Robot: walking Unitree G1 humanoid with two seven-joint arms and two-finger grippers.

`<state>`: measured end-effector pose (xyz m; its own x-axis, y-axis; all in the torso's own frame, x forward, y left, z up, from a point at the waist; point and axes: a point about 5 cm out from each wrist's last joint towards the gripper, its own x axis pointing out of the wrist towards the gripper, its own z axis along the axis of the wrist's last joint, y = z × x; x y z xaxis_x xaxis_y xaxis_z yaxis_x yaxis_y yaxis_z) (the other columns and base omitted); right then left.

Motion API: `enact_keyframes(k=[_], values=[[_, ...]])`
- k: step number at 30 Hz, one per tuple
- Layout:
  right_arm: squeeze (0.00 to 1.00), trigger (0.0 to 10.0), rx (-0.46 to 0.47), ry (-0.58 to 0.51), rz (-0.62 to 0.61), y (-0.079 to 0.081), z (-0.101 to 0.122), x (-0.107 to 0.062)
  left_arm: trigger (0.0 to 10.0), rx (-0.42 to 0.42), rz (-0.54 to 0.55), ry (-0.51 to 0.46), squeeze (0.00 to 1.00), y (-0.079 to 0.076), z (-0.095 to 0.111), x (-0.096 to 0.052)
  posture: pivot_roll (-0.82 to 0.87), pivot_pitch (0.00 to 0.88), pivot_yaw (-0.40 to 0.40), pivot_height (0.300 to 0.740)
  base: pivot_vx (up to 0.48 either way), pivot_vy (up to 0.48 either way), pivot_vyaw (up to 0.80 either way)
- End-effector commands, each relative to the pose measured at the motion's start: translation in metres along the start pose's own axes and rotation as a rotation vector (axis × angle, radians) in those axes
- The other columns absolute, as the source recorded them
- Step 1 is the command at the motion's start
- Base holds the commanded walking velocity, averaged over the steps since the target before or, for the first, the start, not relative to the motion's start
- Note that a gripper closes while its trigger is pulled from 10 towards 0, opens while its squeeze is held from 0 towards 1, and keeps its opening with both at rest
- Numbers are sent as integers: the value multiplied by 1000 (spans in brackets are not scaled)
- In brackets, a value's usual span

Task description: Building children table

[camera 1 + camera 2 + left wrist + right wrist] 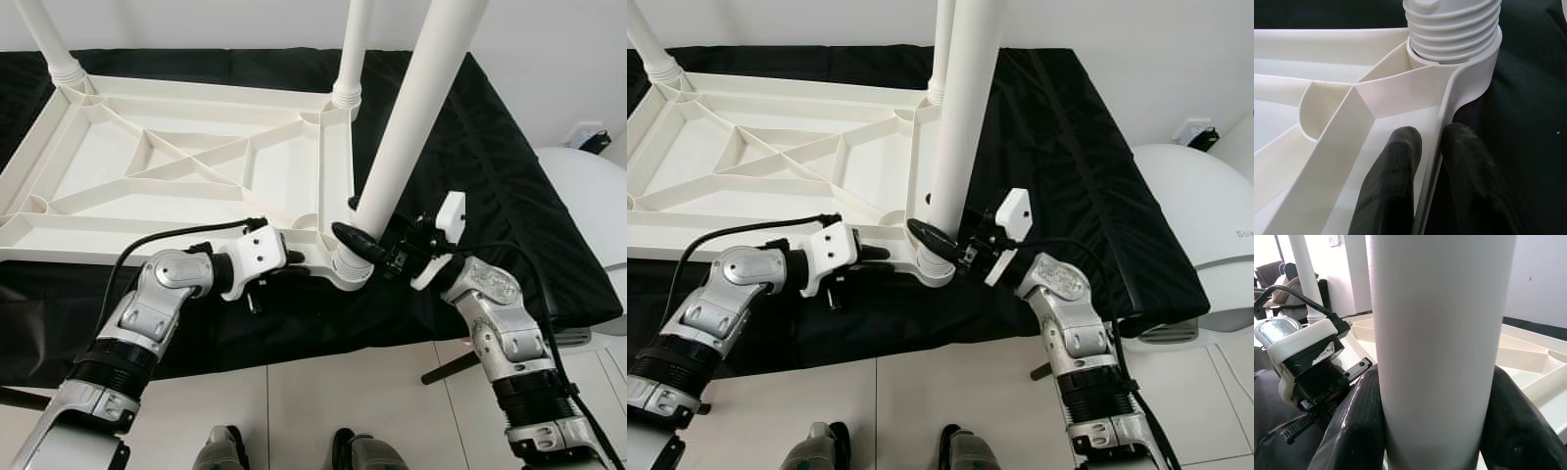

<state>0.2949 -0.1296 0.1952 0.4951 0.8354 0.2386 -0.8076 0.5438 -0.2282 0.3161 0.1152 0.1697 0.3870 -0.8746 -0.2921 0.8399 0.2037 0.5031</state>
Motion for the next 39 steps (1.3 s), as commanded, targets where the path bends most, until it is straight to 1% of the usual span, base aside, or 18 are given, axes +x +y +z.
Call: enact_keyframes(k=[1, 6, 16, 21, 30, 31, 32, 34, 39], values=[[0, 10000, 125, 200, -88, 6, -43, -23, 10000, -25, 42, 14, 0, 0, -6, -9, 79, 243, -7, 740, 0, 0, 0], [0, 10000, 131, 179, -124, 12, -42, -25, 10000, -24, 41, 14, 0, 1, -6, -9, 76, 244, -3, 740, 0, 0, 0], [0, 10000, 114, 148, -158, 16, -36, -23, 10000, -21, 40, 12, 0, 3, -6, -8, 72, 242, 3, 740, 0, 0, 0], [0, 10000, 112, 144, -151, 19, -34, -20, 10000, -17, 41, 12, 0, 4, -5, -8, 71, 242, 2, 740, 0, 0, 0], [0, 10000, 110, 151, -138, 19, -34, -19, 10000, -16, 42, 11, 0, 4, -5, -7, 70, 243, 2, 740, 0, 0, 0], [0, 10000, 104, 167, -67, 21, -35, -15, 10000, -15, 44, 7, 0, 4, -4, -7, 73, 241, -4, 740, 0, 0, 0], [0, 10000, 104, 167, -67, 21, -35, -15, 10000, -15, 44, 7, 0, 4, -4, -7, 73, 241, -4, 740, 0, 0, 0], [0, 10000, 88, 183, -4, 22, -35, -12, 10000, -16, 45, 4, 0, 3, -4, -7, 75, 240, -7, 740, 0, 0, 0], [0, 10000, 72, 185, 18, 21, -34, -9, 10000, -17, 46, 3, 0, 2, -4, -8, 79, 240, -9, 740, 0, 0, 0]])
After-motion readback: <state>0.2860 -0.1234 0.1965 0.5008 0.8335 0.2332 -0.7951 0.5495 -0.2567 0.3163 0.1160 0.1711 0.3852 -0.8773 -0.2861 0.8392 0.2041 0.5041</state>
